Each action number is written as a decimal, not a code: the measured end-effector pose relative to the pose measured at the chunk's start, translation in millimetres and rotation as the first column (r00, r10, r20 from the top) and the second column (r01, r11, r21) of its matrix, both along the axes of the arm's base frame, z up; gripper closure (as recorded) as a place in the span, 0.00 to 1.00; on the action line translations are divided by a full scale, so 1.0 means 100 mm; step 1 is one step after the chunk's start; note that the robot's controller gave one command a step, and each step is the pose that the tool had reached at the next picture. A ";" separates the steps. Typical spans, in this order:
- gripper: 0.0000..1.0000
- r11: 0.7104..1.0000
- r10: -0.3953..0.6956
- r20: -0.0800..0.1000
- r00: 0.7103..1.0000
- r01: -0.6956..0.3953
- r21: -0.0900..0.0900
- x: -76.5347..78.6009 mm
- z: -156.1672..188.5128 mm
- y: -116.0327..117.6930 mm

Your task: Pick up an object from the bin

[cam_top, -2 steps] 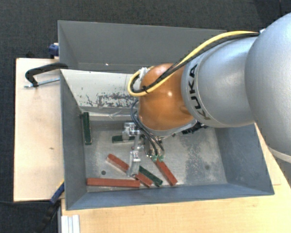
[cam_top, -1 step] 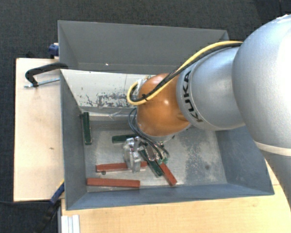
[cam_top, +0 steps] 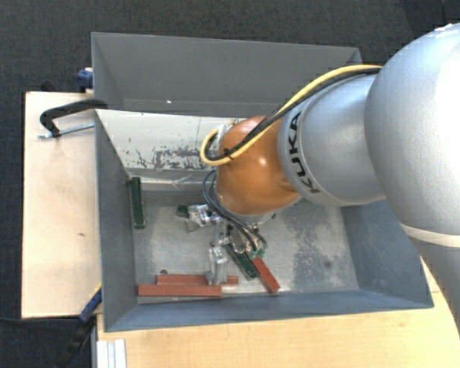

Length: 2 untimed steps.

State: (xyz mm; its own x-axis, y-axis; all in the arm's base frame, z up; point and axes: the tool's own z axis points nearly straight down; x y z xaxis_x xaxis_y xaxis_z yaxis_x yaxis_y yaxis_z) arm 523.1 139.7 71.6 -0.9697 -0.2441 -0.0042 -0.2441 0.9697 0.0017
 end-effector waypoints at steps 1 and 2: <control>0.00 1.000 0.000 0.000 1.000 0.000 0.000 0.00 0.00 0.00; 0.00 0.997 0.079 0.000 0.997 -0.079 0.001 0.04 0.14 -0.33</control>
Offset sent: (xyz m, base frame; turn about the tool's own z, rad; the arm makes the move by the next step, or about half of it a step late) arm 0.0121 -0.0922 0.0352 -0.1788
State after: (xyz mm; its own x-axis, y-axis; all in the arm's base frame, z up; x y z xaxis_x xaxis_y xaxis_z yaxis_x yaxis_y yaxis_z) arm 527.1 107.2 85.3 -0.9473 -0.3204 -0.0049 -0.3204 0.9473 0.0030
